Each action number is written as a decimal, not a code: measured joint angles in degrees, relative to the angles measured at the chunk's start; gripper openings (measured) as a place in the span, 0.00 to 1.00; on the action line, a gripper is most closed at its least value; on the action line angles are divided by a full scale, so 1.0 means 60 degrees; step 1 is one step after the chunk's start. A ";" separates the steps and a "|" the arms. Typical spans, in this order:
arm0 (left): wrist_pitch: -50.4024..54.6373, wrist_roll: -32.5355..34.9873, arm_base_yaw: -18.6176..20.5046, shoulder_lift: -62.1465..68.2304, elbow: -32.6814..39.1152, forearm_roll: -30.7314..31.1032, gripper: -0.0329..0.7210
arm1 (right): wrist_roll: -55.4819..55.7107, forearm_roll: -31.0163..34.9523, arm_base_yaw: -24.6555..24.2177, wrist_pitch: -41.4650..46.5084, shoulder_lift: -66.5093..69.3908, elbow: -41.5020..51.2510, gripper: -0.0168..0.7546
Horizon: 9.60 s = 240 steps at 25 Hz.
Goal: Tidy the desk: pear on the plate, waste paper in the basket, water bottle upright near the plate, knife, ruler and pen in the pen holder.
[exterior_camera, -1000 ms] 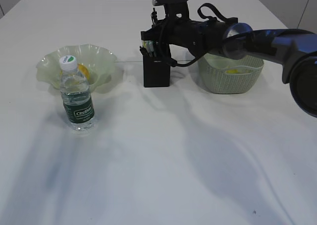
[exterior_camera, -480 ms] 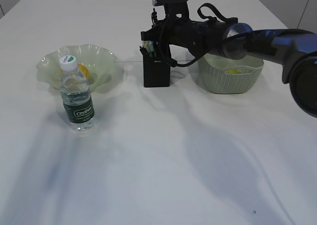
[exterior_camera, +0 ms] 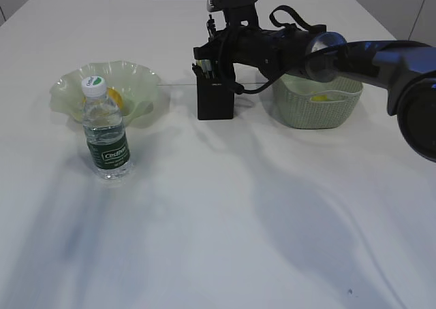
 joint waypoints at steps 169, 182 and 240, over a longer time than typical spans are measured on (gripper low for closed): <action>0.4272 0.0000 0.0000 -0.5744 -0.0181 0.0444 0.54 | 0.0836 -0.1961 -0.0131 0.2660 -1.5461 1.2122 0.52; 0.7423 0.0000 0.0000 -0.8401 -0.0181 -0.0110 0.49 | 0.1073 -0.1842 -0.0131 0.5141 -1.8741 1.3166 0.52; 1.2280 0.1313 0.0000 -1.1137 0.0951 -0.1341 0.48 | -0.1432 0.1732 -0.0131 1.0874 -2.4080 1.5351 0.52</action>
